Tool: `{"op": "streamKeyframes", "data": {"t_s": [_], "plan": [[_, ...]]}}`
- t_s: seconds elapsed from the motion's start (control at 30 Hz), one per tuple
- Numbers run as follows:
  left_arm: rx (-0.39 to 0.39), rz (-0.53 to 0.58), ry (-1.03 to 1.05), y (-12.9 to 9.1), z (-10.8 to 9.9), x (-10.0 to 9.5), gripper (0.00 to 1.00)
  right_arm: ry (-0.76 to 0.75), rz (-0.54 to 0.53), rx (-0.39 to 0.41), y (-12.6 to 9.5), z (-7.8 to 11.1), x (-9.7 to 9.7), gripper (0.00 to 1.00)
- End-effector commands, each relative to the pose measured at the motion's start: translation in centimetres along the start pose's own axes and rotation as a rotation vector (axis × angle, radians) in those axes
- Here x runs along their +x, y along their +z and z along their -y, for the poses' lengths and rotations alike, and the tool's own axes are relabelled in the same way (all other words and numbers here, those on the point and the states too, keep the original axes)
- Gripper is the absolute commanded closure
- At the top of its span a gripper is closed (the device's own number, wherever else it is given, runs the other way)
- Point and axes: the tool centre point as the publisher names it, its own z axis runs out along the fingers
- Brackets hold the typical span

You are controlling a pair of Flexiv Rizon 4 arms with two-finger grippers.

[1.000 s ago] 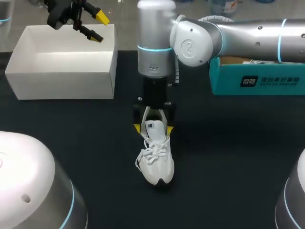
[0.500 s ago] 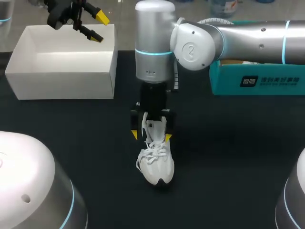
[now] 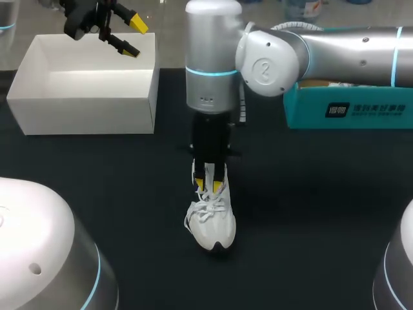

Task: Take the shoe out of the shoebox, open the shoe tongue, remove and reinsert the insole, then place the shoe into the shoebox

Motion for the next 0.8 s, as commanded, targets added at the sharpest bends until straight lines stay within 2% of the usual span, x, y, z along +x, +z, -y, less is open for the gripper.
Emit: {"op": "streamKeyframes", "data": {"t_s": [0.03, 0.3, 0.8], "plan": [[0.003, -0.002, 0.001, -0.1, -0.1, 0.0, 0.00, 0.006, 0.012, -0.018, -1.2, 0.6, -0.3, 1.00], [0.003, -0.002, 0.001, -0.1, -0.1, 0.0, 0.00, 0.011, 0.011, -0.019, -0.4, -0.8, -1.3, 1.00], [0.003, -0.002, 0.001, -0.1, -0.1, 0.0, 0.00, -0.073, -0.008, -0.045, 0.7, -5.8, -1.8, 1.00]]}}
